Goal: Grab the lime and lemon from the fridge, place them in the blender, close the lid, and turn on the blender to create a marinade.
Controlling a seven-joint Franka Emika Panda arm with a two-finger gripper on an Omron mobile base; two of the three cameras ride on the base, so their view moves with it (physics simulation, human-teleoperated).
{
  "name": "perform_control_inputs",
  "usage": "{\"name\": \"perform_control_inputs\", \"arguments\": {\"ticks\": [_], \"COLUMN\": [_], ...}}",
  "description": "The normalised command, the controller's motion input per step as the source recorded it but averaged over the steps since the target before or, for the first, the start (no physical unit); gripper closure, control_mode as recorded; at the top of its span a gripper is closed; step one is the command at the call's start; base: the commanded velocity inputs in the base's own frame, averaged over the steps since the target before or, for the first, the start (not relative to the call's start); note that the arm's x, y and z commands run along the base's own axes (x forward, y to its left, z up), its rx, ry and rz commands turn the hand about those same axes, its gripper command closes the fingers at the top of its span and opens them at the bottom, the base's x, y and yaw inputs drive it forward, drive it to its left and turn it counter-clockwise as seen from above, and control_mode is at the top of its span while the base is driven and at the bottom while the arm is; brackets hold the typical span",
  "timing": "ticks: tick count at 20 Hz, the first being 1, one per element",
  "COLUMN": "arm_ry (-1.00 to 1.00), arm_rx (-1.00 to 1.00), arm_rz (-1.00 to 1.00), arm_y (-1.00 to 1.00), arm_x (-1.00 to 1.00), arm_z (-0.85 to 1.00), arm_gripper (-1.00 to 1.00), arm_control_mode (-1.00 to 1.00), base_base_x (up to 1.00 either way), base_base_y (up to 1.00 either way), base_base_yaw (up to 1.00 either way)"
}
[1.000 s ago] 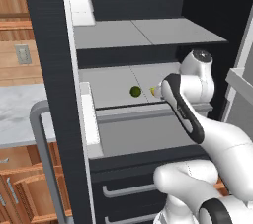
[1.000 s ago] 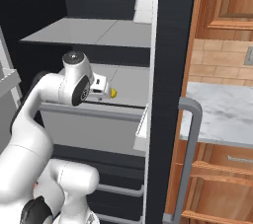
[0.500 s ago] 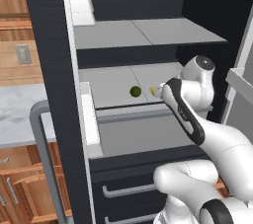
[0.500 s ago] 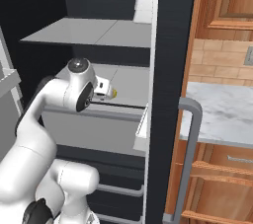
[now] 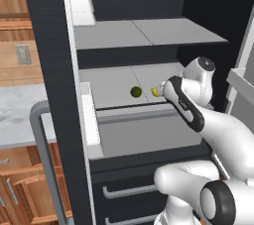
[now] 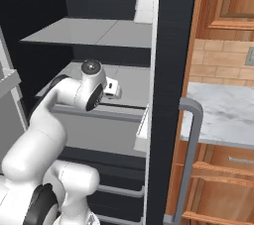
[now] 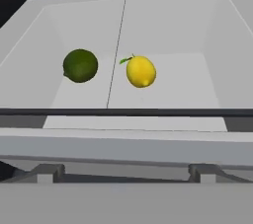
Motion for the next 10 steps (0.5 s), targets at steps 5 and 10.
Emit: {"name": "perform_control_inputs", "arguments": {"ticks": [5,10], "arm_ry": [0.00,0.00], "arm_rx": [0.00,0.00], "arm_rz": [0.00,0.00], "arm_y": [-0.07,0.00], "arm_x": [0.38,0.34], "arm_z": [-0.15,-0.23], "arm_gripper": [-1.00,-1.00], "arm_control_mode": [-1.00,-1.00], "base_base_x": [0.00,0.00], "base_base_y": [0.00,0.00], "base_base_yaw": [0.00,0.00]}}
